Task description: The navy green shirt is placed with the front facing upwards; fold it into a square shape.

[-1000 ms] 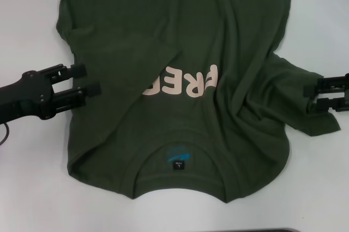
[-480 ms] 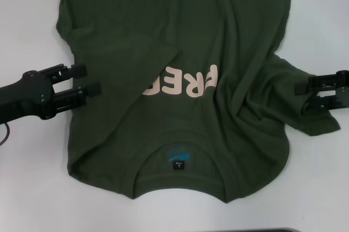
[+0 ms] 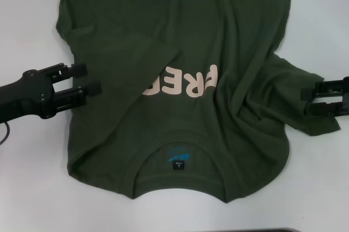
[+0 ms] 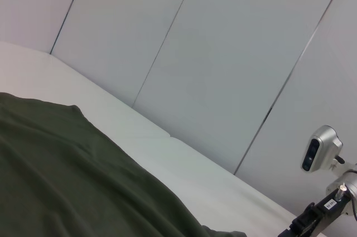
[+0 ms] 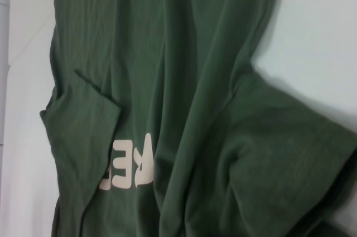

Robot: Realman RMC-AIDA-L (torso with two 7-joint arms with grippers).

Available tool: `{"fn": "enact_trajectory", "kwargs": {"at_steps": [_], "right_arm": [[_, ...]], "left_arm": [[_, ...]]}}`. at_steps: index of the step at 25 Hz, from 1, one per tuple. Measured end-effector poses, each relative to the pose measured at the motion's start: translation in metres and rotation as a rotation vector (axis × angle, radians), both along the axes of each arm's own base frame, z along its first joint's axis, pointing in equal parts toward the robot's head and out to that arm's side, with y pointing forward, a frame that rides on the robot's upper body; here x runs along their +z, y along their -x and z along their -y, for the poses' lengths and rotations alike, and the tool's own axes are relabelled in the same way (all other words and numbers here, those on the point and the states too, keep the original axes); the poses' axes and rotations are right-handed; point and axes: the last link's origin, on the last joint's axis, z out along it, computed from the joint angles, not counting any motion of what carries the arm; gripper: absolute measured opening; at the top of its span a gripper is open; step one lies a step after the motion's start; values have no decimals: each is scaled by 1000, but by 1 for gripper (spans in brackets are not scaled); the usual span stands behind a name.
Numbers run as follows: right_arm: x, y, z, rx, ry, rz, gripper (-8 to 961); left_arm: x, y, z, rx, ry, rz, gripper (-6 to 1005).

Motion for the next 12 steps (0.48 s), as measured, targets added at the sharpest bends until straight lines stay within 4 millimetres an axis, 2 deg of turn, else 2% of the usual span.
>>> {"fn": "enact_trajectory", "kwargs": {"at_steps": [12], "right_arm": [[-8, 10, -11, 19, -7, -16, 759]], "left_arm": [[0, 0, -1, -1, -1, -1, 720]]}}
